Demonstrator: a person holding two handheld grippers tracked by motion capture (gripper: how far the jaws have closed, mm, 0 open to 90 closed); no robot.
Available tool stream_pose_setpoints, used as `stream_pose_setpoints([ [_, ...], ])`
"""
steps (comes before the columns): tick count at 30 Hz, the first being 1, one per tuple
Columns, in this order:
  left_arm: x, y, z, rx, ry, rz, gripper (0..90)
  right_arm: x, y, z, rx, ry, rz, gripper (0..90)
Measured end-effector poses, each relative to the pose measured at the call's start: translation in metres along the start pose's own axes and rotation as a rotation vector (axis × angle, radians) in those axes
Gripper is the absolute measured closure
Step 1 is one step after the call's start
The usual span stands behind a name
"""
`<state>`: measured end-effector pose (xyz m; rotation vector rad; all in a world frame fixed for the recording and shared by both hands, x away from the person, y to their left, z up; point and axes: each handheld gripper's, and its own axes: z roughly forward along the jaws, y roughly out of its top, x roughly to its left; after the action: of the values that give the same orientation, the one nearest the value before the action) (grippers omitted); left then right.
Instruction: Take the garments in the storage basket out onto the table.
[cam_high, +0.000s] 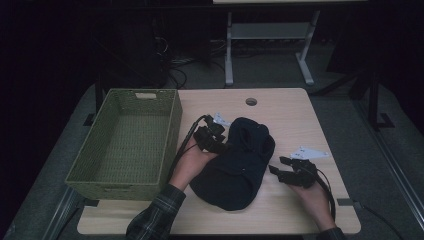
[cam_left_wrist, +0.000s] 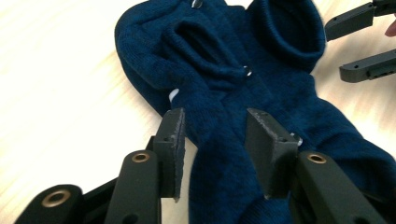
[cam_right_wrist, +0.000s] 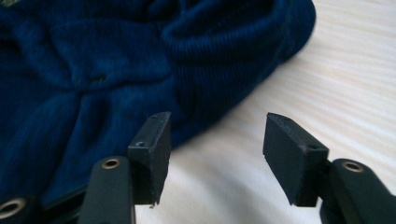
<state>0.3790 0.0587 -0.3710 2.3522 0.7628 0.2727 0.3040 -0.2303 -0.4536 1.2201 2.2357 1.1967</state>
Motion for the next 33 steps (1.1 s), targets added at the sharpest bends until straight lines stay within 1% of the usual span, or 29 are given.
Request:
stream_pose_setpoints([
  [2,0.002,0.001,0.004,0.001,-0.004,-0.009,54.7,-0.002,0.004,0.008,0.021,0.006,0.014,43.7],
  [5,0.004,0.001,0.010,0.017,-0.012,-0.007,54.0,-0.005,0.008,0.019,0.023,0.029,0.037,44.3],
  [6,0.004,0.000,0.013,0.019,-0.013,-0.008,54.7,-0.006,0.009,0.021,0.021,0.034,0.045,45.9],
  [7,0.005,0.000,0.015,0.028,-0.013,-0.003,57.6,-0.007,0.009,0.023,0.015,0.042,0.051,49.5],
  [8,0.005,0.000,0.017,0.036,-0.014,0.000,65.5,-0.008,0.010,0.025,0.010,0.052,0.061,54.4],
  [9,0.007,-0.001,0.018,0.039,-0.019,-0.007,74.3,-0.009,0.010,0.026,0.005,0.056,0.072,59.8],
  [10,0.008,-0.002,0.019,0.042,-0.025,-0.031,82.3,-0.010,0.011,0.027,-0.002,0.060,0.073,65.6],
  [11,0.010,-0.002,0.019,0.045,-0.030,-0.042,85.5,-0.011,0.013,0.028,-0.001,0.062,0.082,71.8],
  [12,0.012,-0.003,0.019,0.045,-0.034,-0.050,86.3,-0.012,0.015,0.028,0.000,0.064,0.072,76.8],
  [13,0.013,-0.004,0.019,0.047,-0.032,-0.050,86.6,-0.012,0.017,0.028,-0.010,0.061,0.066,79.8],
  [15,0.013,-0.007,0.016,0.045,-0.028,-0.051,86.6,-0.012,0.023,0.026,-0.024,0.059,0.062,83.1],
  [16,0.013,-0.008,0.014,0.047,-0.028,-0.051,86.7,-0.013,0.026,0.025,-0.038,0.056,0.053,83.5],
  [18,0.012,-0.011,0.009,0.050,-0.021,-0.054,86.8,-0.012,0.035,0.022,-0.029,0.053,0.034,84.1],
  [19,0.012,-0.012,0.007,0.048,-0.020,-0.056,86.8,-0.011,0.040,0.020,-0.045,0.048,0.029,84.3],
  [21,0.012,-0.016,0.003,0.046,-0.018,-0.064,86.7,-0.010,0.050,0.015,-0.053,0.055,0.004,84.5],
  [24,0.011,-0.022,0.000,0.066,-0.015,-0.075,86.8,-0.006,0.064,0.009,-0.072,0.048,-0.042,84.4],
  [26,0.009,-0.028,0.001,0.080,-0.010,-0.080,86.7,-0.003,0.073,0.007,-0.068,0.059,-0.063,84.3],
  [29,0.007,-0.038,0.008,0.118,0.003,-0.080,86.6,0.001,0.081,0.012,-0.054,0.085,-0.077,84.2],
  [31,0.007,-0.045,0.014,0.135,0.013,-0.092,86.6,0.004,0.082,0.020,-0.033,0.089,-0.093,83.9],
  [32,0.007,-0.048,0.017,0.154,0.014,-0.084,86.6,0.005,0.081,0.026,-0.016,0.094,-0.095,83.9],
  [33,0.007,-0.052,0.020,0.160,0.016,-0.092,86.5,0.007,0.079,0.031,-0.002,0.098,-0.101,83.8],
])
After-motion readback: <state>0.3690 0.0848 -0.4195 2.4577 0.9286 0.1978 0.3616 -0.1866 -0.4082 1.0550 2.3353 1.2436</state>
